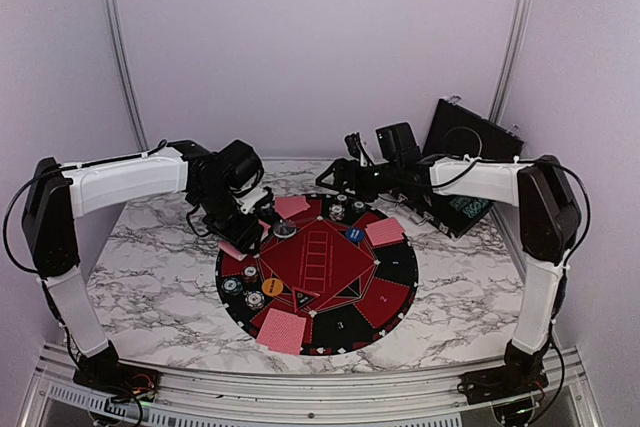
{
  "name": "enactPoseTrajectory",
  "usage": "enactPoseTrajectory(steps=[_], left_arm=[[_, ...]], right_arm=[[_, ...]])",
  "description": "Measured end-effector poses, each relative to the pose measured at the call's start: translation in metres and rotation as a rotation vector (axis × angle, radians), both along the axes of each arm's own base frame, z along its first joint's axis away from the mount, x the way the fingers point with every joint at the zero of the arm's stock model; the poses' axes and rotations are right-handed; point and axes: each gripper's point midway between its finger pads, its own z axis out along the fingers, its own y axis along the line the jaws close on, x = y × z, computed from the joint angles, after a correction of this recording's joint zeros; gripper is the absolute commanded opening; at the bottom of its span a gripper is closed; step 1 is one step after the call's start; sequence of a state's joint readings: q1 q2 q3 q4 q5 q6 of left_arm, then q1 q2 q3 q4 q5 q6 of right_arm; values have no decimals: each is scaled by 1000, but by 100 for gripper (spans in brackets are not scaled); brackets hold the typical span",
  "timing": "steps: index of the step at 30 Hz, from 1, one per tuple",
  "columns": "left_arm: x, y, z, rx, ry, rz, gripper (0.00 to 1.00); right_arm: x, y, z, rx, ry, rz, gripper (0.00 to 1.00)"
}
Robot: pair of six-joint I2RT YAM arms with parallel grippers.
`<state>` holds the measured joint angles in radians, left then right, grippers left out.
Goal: Distribute texas hold em gaming equipment
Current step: Distribute the poker card in the dealer area, then pick up the poker card from the face-down deck piles.
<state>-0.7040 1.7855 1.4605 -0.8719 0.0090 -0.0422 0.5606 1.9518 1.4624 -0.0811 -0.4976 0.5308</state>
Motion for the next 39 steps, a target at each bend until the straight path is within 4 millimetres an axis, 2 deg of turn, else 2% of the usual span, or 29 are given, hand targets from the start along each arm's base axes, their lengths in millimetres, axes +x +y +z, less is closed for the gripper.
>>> enactPoseTrajectory(steps=[10, 20, 28, 39], left_arm=[[0, -15, 5, -14, -17, -28, 27], [-2, -35, 10, -27, -31, -67, 27], [-3, -44, 7, -22, -26, -84, 27], [-4, -46, 7, -22, -25, -89, 27]], right_arm=[[-43, 2, -17, 67, 98, 99, 83], [-89, 35, -11, 183, 172, 233, 73], [-94, 48, -1, 273, 202, 264, 72], [-103, 68, -28, 289, 294, 284, 72]])
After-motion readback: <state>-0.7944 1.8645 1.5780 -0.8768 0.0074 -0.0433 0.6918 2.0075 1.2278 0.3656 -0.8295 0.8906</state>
